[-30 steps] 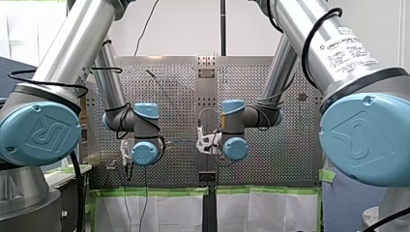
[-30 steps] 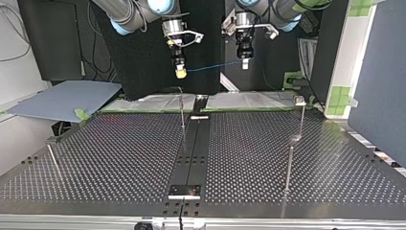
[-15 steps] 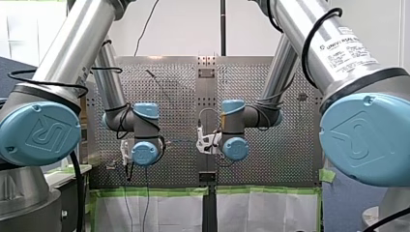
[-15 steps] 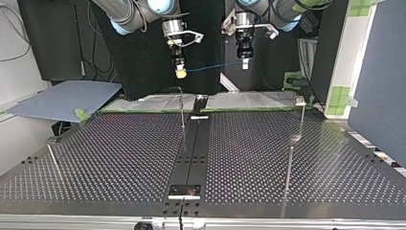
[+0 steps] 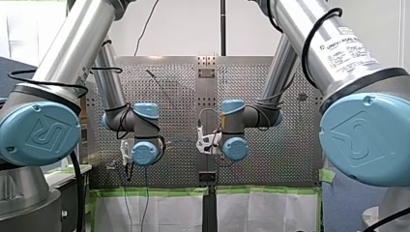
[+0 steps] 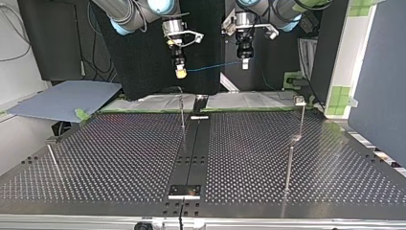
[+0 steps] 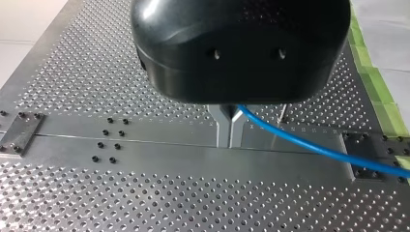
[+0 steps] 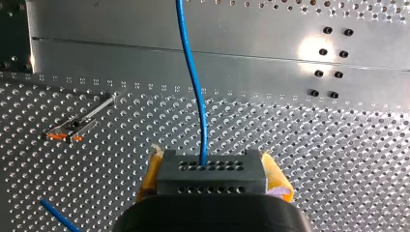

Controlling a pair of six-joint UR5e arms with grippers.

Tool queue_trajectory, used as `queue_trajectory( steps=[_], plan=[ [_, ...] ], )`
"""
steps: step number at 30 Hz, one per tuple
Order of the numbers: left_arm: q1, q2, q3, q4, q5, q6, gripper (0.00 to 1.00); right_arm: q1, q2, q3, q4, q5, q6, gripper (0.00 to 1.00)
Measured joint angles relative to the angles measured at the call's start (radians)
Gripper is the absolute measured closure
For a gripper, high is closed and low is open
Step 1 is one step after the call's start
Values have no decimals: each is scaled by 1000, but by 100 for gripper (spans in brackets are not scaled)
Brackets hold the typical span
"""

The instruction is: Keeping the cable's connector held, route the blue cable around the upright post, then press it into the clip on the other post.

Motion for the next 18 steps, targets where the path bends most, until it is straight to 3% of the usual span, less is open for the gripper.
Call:
queue_trajectory(
  steps=[18],
  plan=[
    [6,-23,-1,-25,-1,0,100,0,0,0,0,0,-1,100]
  ],
)
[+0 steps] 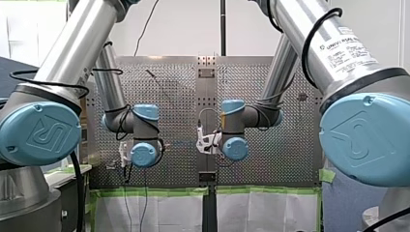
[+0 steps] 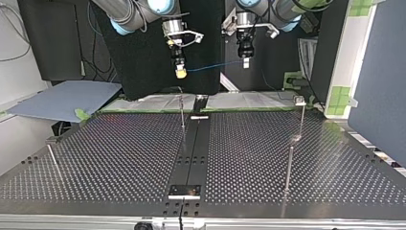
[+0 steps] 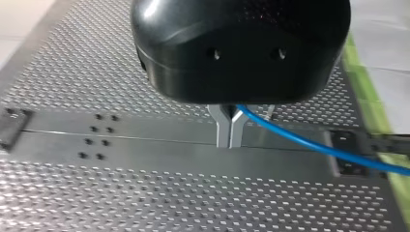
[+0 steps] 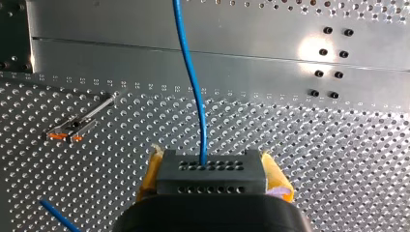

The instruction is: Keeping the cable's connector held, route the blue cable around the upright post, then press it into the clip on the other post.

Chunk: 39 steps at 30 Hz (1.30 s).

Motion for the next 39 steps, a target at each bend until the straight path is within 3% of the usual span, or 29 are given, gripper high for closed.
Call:
queue_trajectory(
  steps=[8,21,25,32,39],
  plan=[
    [1,-15,0,-52,0,0,100,0,0,0,0,0,-2,100],
    [1,-15,0,-57,0,0,100,1,3,-2,4,2,-6,100],
    [1,-15,0,-57,0,0,100,2,26,-7,26,4,-16,100],
    [1,-15,0,-57,0,0,100,3,74,-7,80,5,-18,100],
    [1,-15,0,-57,0,0,100,3,85,-8,113,5,-19,100]
  ],
)
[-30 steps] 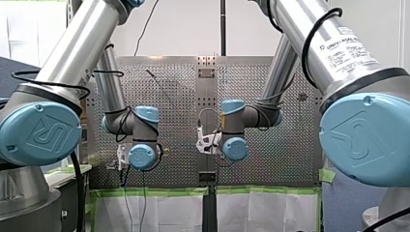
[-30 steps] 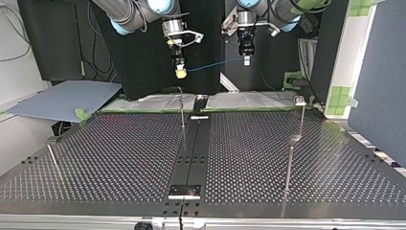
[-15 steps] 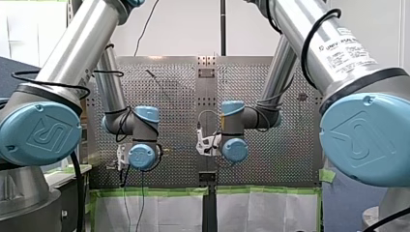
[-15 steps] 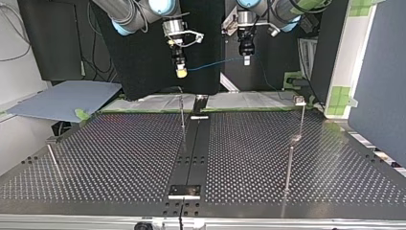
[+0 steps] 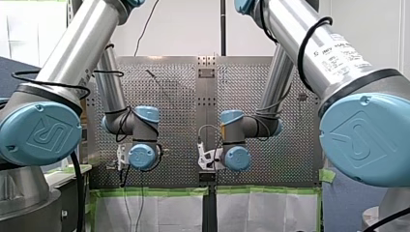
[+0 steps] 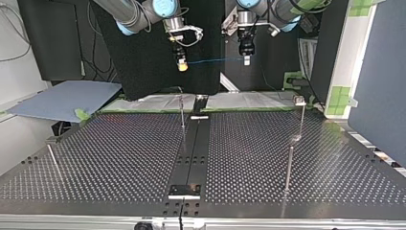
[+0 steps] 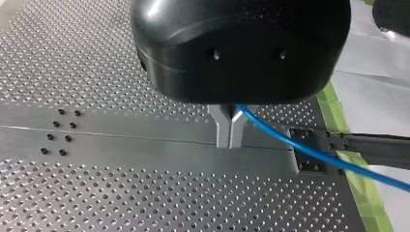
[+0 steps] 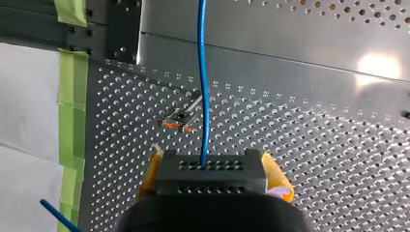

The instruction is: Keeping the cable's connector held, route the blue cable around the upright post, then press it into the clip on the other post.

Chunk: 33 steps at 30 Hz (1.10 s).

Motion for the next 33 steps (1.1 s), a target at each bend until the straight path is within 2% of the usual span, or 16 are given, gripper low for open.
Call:
queue_trajectory(
  steps=[8,11,14,17,23,27,33],
  plan=[
    [6,6,1,-6,5,6,100,2,-4,1,4,0,0,100],
    [16,27,3,-27,10,12,100,5,-20,0,13,2,8,100],
    [20,54,4,-54,21,7,100,9,-43,-1,34,-4,29,100],
    [19,81,4,-81,42,10,100,13,-70,1,56,-23,55,100],
    [24,134,5,-135,85,18,100,17,-119,3,58,-70,99,100],
    [29,171,5,-171,95,-12,100,17,-150,1,47,-93,104,100],
    [37,229,5,-217,96,-64,100,14,-198,-37,71,-89,99,100]
  ],
)
